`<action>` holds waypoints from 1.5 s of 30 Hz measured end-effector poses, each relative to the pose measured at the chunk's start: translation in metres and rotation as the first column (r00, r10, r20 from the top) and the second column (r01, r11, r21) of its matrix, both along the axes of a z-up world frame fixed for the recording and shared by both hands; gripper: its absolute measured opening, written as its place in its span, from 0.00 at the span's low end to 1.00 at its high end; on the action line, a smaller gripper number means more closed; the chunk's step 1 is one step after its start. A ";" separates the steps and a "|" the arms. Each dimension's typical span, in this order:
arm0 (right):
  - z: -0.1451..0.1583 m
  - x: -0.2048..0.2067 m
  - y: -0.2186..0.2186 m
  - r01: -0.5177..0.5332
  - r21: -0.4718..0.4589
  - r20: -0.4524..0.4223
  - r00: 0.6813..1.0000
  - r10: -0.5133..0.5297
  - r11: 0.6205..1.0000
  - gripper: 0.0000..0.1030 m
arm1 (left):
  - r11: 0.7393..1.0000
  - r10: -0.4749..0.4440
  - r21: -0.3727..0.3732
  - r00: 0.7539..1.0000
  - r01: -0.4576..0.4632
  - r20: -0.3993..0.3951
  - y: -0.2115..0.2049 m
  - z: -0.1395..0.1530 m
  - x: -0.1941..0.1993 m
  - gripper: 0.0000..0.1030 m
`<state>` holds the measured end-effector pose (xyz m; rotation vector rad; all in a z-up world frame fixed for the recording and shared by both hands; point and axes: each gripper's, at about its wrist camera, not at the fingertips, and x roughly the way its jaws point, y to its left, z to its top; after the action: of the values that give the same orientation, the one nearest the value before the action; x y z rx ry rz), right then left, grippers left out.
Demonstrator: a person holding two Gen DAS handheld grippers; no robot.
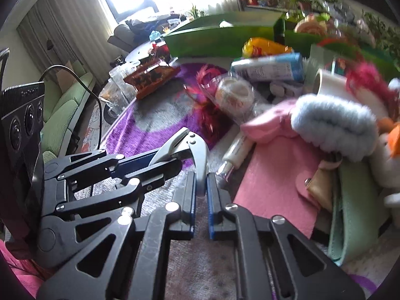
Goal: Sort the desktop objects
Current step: 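Lift the white clip with the right tool toward the green box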
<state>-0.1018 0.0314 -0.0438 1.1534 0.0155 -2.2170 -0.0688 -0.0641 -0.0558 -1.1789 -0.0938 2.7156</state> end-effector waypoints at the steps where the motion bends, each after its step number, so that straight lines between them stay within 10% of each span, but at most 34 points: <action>1: 0.002 0.000 0.000 0.000 -0.002 -0.005 1.000 0.000 1.000 0.08 | 1.000 0.000 -0.002 1.000 0.000 -0.006 0.000 0.003 0.000 0.12; 45: 0.137 -0.060 -0.015 -0.012 -0.056 -0.271 0.963 -0.004 0.998 0.09 | 1.000 0.016 -0.020 0.964 -0.022 -0.266 -0.024 0.130 -0.065 0.12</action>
<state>-0.1616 0.0162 0.0934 0.8109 0.0677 -2.3401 -0.1336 -0.0878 0.0739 -0.8108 -0.0373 2.8690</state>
